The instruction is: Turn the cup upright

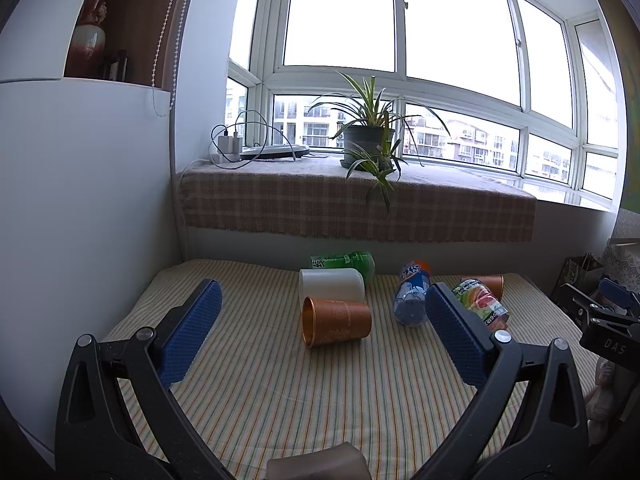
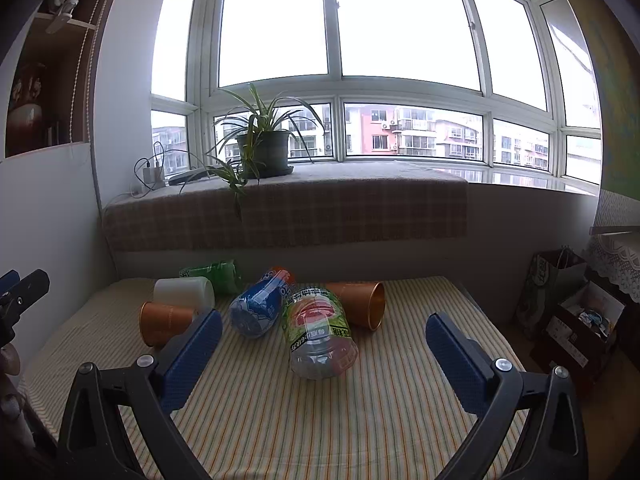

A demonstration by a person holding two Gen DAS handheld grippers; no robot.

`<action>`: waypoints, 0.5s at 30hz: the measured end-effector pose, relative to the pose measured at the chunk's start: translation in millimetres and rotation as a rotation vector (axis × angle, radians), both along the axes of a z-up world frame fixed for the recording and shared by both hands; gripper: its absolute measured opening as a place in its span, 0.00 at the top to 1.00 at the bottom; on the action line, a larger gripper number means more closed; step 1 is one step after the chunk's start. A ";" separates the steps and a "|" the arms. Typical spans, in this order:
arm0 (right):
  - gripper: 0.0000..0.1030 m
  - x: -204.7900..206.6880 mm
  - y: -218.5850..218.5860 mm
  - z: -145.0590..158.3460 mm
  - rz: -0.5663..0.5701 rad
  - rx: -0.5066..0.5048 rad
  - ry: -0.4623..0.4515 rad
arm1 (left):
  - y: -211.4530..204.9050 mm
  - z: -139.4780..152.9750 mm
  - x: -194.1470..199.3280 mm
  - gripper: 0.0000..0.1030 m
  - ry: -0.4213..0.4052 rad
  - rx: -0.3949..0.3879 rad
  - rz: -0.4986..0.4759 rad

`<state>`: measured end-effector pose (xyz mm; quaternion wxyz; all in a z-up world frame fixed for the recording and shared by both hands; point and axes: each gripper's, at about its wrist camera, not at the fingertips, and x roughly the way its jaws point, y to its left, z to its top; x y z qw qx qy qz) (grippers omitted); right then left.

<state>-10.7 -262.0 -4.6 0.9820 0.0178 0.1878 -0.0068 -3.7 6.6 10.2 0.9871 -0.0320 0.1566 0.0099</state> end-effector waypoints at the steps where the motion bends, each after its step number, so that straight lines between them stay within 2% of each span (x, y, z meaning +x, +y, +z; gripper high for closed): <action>1: 0.00 -0.3 0.4 0.3 0.000 0.000 0.000 | 0.1 0.6 0.2 0.00 0.000 -0.001 0.000; 15: 0.00 0.9 0.4 0.4 0.003 0.002 -0.002 | 1.2 0.7 -0.4 0.00 -0.002 -0.001 -0.001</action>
